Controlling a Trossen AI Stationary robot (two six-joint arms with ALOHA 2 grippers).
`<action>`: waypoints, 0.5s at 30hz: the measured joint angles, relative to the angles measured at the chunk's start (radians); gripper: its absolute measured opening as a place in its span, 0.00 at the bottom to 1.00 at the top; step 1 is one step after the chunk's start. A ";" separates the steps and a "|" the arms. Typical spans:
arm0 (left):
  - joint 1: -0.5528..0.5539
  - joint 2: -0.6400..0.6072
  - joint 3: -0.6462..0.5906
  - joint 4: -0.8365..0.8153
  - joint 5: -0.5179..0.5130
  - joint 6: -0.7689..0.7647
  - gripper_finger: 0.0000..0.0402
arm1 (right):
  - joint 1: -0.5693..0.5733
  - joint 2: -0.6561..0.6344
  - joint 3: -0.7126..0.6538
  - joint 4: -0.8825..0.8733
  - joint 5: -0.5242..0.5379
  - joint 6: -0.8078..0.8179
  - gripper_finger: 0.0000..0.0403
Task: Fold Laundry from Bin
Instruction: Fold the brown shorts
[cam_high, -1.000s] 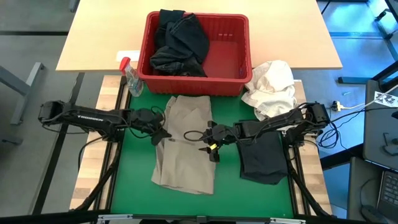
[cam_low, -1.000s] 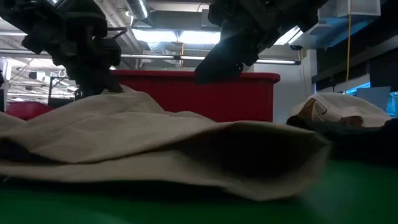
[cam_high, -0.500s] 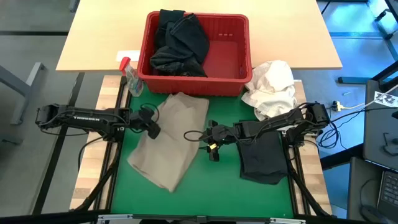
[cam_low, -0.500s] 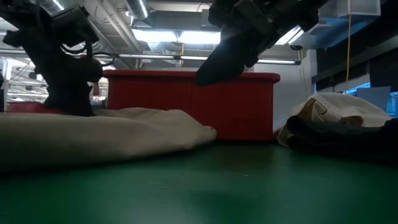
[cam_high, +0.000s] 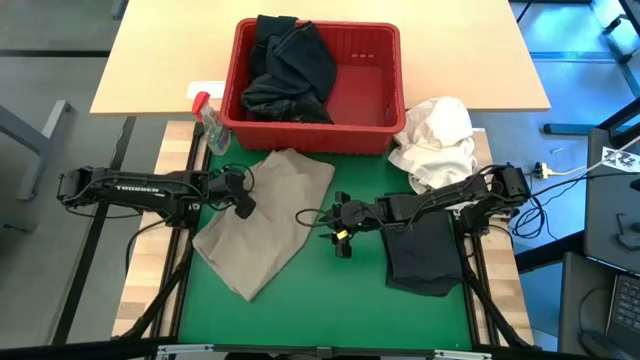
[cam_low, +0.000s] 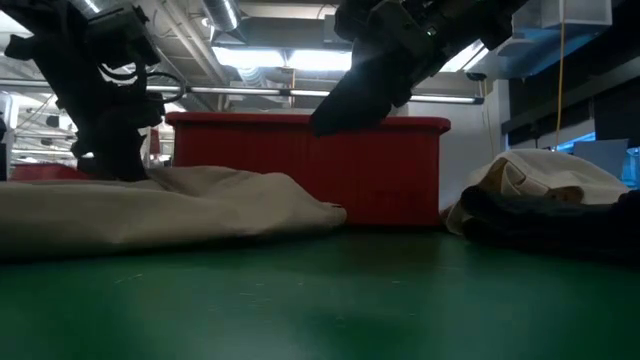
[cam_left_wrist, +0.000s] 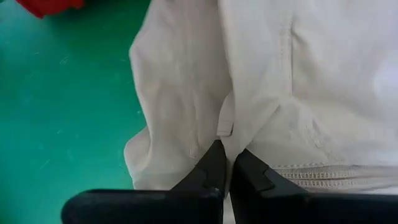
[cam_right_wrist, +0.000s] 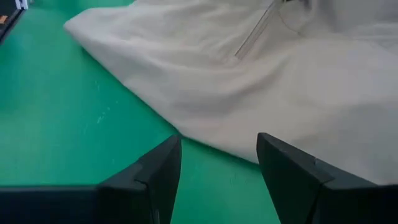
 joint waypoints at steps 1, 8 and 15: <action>0.000 0.000 0.000 0.000 0.010 0.008 0.02 | 0.000 0.000 0.000 0.009 0.000 -0.005 0.52; 0.037 0.000 0.001 -0.021 0.072 0.008 0.20 | 0.000 0.043 0.003 0.092 -0.005 -0.031 0.52; 0.070 -0.002 0.097 -0.077 0.207 0.058 0.38 | -0.009 0.169 0.002 0.278 0.000 -0.023 0.52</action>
